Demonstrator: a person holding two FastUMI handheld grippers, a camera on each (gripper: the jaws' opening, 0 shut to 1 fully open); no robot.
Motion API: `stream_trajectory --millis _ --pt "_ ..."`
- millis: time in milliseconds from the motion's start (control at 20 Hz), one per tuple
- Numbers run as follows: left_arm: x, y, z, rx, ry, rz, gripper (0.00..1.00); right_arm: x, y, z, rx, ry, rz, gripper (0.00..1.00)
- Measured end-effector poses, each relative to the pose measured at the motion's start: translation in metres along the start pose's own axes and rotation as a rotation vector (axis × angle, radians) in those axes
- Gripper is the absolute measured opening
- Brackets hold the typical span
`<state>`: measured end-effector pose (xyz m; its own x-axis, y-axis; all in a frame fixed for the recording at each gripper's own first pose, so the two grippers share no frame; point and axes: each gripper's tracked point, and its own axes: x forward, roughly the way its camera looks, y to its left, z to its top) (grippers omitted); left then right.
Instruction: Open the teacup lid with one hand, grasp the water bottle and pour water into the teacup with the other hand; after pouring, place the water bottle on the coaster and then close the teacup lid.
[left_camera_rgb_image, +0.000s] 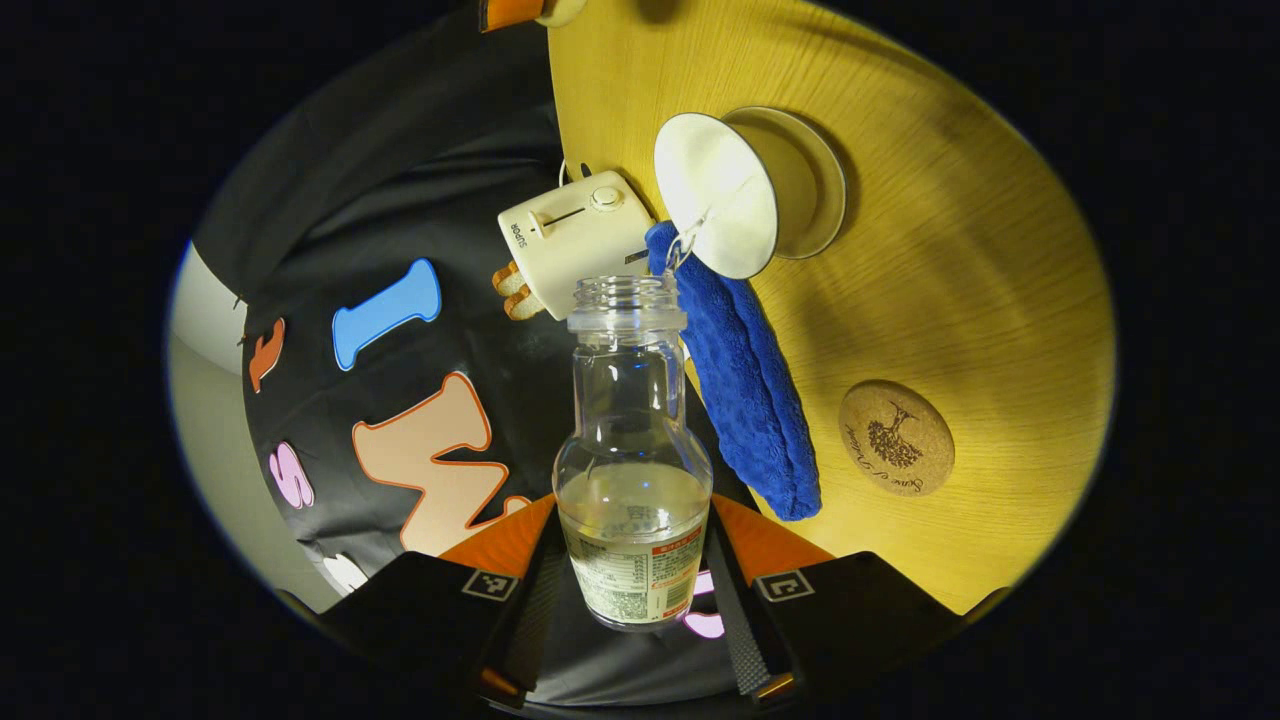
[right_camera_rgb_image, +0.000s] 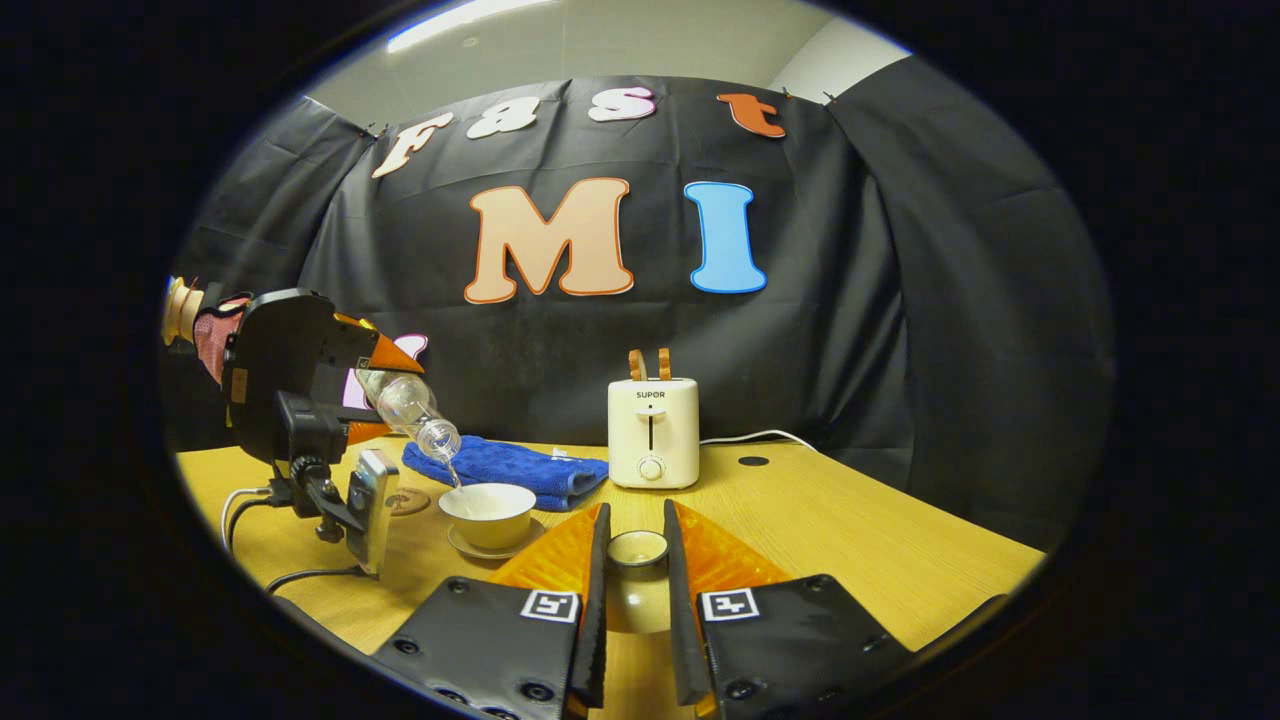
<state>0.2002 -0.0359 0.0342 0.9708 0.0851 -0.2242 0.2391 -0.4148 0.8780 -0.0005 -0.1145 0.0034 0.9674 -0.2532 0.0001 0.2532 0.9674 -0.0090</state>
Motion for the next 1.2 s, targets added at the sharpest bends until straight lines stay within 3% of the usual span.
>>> stream_trajectory --millis 250,550,650,900,1200 --pt "0.000 -0.001 0.000 -0.016 0.000 0.003 0.70 0.000 0.000 0.000 0.000 0.000 0.000 0.30" --pt "0.003 -0.016 0.007 -0.201 -0.036 -0.007 0.70 0.000 0.001 0.000 0.001 0.001 0.001 0.30" --pt "0.001 -0.022 0.013 -0.349 -0.072 -0.006 0.70 0.000 0.000 0.000 0.001 0.001 0.002 0.30" --pt "-0.010 -0.010 0.007 -0.841 -0.130 0.047 0.70 0.000 0.000 0.000 0.001 -0.001 0.002 0.30" --pt "-0.016 0.018 -0.007 -1.254 -0.205 0.139 0.69 0.000 0.000 0.000 0.000 0.000 0.002 0.30"
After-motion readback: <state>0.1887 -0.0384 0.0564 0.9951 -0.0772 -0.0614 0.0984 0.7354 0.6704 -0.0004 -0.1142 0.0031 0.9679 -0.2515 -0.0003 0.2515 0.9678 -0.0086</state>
